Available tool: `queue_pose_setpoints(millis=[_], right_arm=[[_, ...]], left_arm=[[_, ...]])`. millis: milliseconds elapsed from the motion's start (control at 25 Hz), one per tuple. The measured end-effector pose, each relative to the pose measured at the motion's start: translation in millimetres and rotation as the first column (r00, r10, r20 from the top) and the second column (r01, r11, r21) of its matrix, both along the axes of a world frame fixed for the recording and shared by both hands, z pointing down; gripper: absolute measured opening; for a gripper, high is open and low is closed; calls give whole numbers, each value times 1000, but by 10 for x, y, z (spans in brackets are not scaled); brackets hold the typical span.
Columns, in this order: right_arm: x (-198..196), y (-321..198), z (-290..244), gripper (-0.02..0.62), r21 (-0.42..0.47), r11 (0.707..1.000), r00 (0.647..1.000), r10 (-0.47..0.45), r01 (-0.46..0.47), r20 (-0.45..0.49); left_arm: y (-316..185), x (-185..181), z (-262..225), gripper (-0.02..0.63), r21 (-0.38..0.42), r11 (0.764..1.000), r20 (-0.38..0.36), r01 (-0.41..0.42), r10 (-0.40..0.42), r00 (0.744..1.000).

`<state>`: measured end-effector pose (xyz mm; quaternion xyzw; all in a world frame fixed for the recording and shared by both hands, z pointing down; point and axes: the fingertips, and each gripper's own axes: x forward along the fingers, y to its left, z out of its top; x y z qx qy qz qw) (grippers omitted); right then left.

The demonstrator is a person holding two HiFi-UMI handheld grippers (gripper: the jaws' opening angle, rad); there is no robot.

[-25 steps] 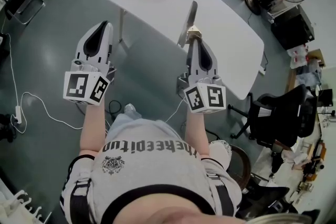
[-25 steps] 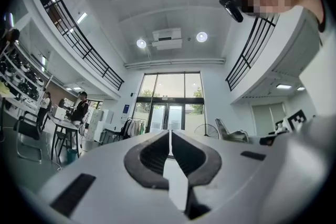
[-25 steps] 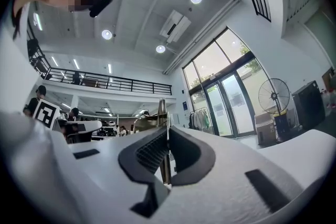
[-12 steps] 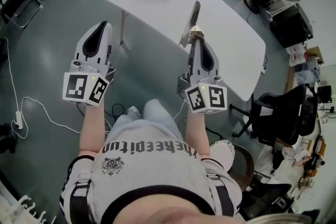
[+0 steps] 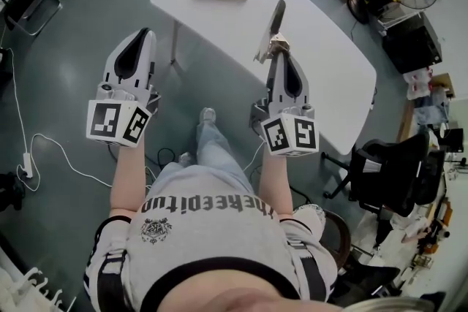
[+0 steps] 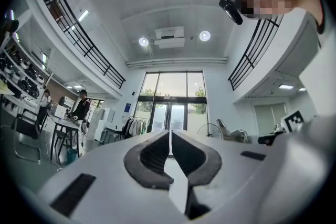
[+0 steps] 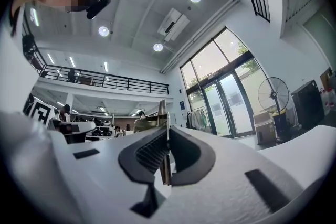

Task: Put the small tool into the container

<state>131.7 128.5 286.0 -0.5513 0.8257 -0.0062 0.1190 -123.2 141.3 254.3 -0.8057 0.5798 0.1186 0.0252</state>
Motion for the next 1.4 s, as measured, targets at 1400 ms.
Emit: queue_pose_setpoints(millis=[1400], right_arm=[[135,-2681,-138,9,21,991,991,-134,133,9]], left_arm=[[-2412,331,-194,14,37,995,37,93,-94,995]])
